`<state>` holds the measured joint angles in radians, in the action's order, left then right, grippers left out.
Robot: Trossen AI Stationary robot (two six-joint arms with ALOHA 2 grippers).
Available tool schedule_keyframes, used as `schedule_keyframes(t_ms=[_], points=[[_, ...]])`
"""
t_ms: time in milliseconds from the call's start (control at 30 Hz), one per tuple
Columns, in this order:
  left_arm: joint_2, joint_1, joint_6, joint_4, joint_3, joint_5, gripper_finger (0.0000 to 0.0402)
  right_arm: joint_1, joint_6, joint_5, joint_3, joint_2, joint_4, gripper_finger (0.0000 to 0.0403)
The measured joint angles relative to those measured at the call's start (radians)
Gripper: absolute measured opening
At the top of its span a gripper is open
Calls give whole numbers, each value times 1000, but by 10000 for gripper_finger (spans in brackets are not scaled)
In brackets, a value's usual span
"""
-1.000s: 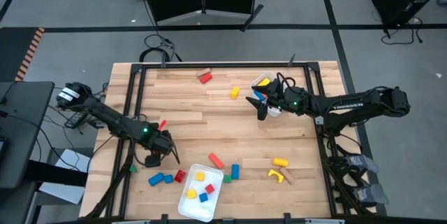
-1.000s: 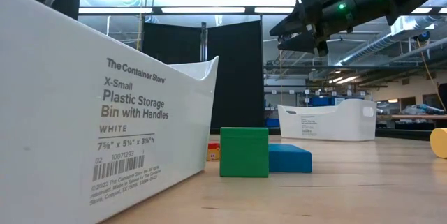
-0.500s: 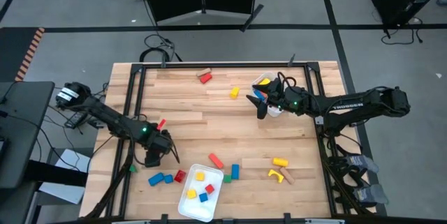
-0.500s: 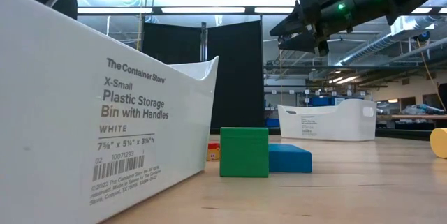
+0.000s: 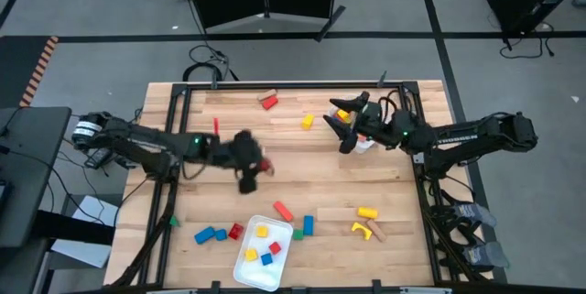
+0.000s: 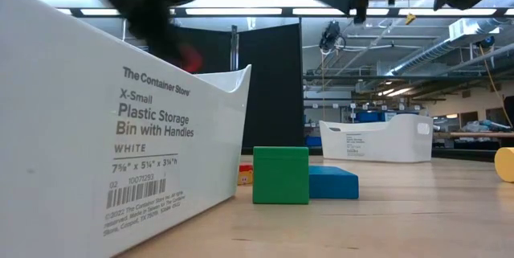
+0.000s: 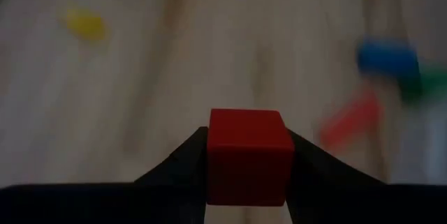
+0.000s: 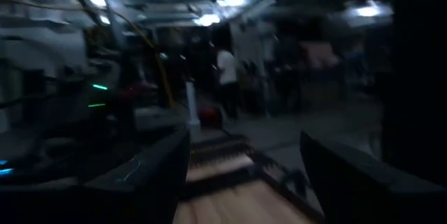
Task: Sort blocks by size
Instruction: Put the red square block into the bottom white bin
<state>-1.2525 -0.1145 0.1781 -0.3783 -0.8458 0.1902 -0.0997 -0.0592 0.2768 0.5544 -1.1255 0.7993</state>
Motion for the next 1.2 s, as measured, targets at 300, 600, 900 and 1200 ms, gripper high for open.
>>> schedule_keyframes(t_ms=[300,600,900,1200], points=[[-70,8,-205,71,-16,-664,141,89,123,-15,44,2,-2,280],[-130,-174,-86,199,-18,-791,141,64,120,48,44,2,-50,270],[-252,-269,37,397,-18,-732,141,74,38,47,44,2,-57,254],[-254,-311,111,411,-18,-654,259,129,-6,55,45,0,-114,257]])
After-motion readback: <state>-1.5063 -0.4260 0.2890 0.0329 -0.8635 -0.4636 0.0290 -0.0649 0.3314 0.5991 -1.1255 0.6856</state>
